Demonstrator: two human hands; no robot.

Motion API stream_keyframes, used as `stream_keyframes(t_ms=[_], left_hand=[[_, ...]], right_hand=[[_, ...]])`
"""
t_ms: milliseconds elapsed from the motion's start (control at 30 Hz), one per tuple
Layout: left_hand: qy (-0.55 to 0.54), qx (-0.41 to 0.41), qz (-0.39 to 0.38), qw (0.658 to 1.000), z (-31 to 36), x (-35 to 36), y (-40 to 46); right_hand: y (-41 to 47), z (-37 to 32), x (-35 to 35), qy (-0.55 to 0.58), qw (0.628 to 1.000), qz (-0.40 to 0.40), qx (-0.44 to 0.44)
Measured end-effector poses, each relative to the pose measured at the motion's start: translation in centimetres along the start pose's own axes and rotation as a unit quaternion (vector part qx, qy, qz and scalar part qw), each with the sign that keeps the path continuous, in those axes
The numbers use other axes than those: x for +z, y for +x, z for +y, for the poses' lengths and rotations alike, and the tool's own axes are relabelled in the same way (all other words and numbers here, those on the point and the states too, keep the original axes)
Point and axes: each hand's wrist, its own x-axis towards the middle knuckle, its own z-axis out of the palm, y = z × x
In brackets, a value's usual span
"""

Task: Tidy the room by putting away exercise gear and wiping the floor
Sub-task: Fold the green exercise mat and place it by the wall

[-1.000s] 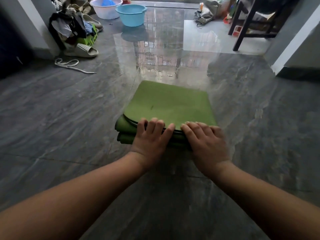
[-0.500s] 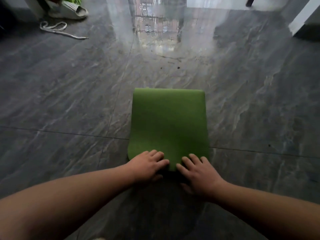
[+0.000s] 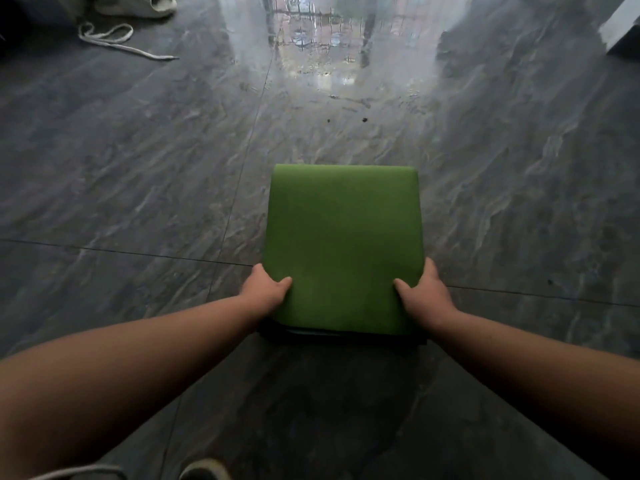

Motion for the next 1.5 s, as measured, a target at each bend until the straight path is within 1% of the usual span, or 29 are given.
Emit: stream_keyframes(t_ms=[133,233,333,400,467,500,533,567,600,633,667,700,733,767,833,933,1033,1100,1133,1167,1233,1267,1333,1367,1433,1500], left_hand=[[0.023,0.028,0.026,0.999,-0.8,0.7,-1.6],[0.052,0.027,0.006,0.998,-1.6,0.9,-1.8],[0.09,0.002,-0.015,0.996,-1.2,0.7,-1.2],[0.115,-0.013,-0.028,0.993,-0.8,0.5,-0.8],[0.124,-0.012,-0.033,0.992,-0.4,0.2,-0.3],[0.134,0.009,-0.027,0.991,0.0,-0.1,-0.1],[0.164,0.055,-0.01,0.985,0.6,-0.4,-0.1],[0.21,0.123,0.019,0.97,1.5,-0.8,0.0],[0.256,0.199,0.053,0.944,2.4,-1.1,0.2],[0.294,0.267,0.077,0.914,3.3,-1.2,0.5],[0.327,0.311,0.085,0.888,4.0,-1.1,1.0],[0.356,0.331,0.077,0.871,4.4,-0.9,1.5],[0.375,0.333,0.06,0.863,4.5,-0.4,2.0],[0.386,0.324,0.041,0.863,4.5,0.1,2.4],[0.404,0.309,0.014,0.861,4.0,0.9,2.8],[0.413,0.308,0.023,0.857,4.3,1.0,3.5],[0.383,0.304,0.032,0.872,6.5,0.2,5.6],[0.346,0.257,-0.004,0.902,8.6,-0.5,7.5],[0.328,0.221,-0.028,0.918,9.6,-0.7,8.4],[0.323,0.195,-0.046,0.925,10.5,-0.9,9.2],[0.361,0.174,-0.052,0.915,12.2,-1.0,10.0],[0.394,0.178,-0.029,0.901,13.0,-1.2,10.2],[0.441,0.207,0.02,0.873,14.1,-1.7,10.6],[0.443,0.226,0.023,0.867,14.4,-1.9,11.0],[0.439,0.254,-0.014,0.861,14.7,-2.0,12.2],[0.421,0.26,-0.04,0.868,14.6,-1.8,13.2]], right_hand=[[-0.8,0.6,-0.1,0.02,1.0,0.014,-0.014],[-0.6,1.5,0.3,-0.007,1.0,-0.008,-0.007],[0.1,1.9,0.5,-0.025,0.999,-0.025,0.029],[0.5,1.8,0.5,-0.053,0.997,-0.039,0.041],[0.6,1.5,0.1,-0.122,0.991,-0.039,0.025],[0.6,0.9,-0.3,-0.172,0.985,-0.018,-0.019],[0.6,0.1,-0.8,-0.225,0.97,0.013,-0.093],[0.8,-0.6,-1.0,-0.276,0.942,0.045,-0.188],[1.2,-1.4,-1.2,-0.325,0.904,0.066,-0.271],[1.9,-2.0,-1.1,-0.363,0.871,0.074,-0.323],[2.6,-2.5,-0.9,-0.386,0.856,0.068,-0.336],[3.4,-2.7,-0.5,-0.395,0.861,0.052,-0.315],[4.1,-2.8,-0.1,-0.399,0.873,0.028,-0.279],[4.7,-2.7,0.3,-0.405,0.879,0.008,-0.253],[5.5,-2.4,0.7,-0.415,0.876,0.002,-0.246],[6.7,-3.5,0.0,-0.408,0.875,0.02,-0.258],[8.4,-6.2,-0.7,-0.387,0.895,0.017,-0.22],[10.1,-8.2,-1.1,-0.372,0.914,0.001,-0.164],[11.0,-9.1,-1.2,-0.375,0.917,-0.014,-0.138],[11.9,-9.8,-1.3,-0.385,0.915,-0.033,-0.116],[13.4,-10.9,-1.3,-0.394,0.913,-0.065,-0.082],[14.0,-11.4,-1.2,-0.391,0.915,-0.077,-0.072],[14.3,-11.6,-0.9,-0.403,0.909,-0.079,-0.07],[14.3,-11.5,-0.6,-0.422,0.9,-0.07,-0.081],[14.3,-11.0,-0.5,-0.443,0.889,-0.047,-0.111],[14.0,-10.0,-0.4,-0.429,0.891,-0.025,-0.144]])
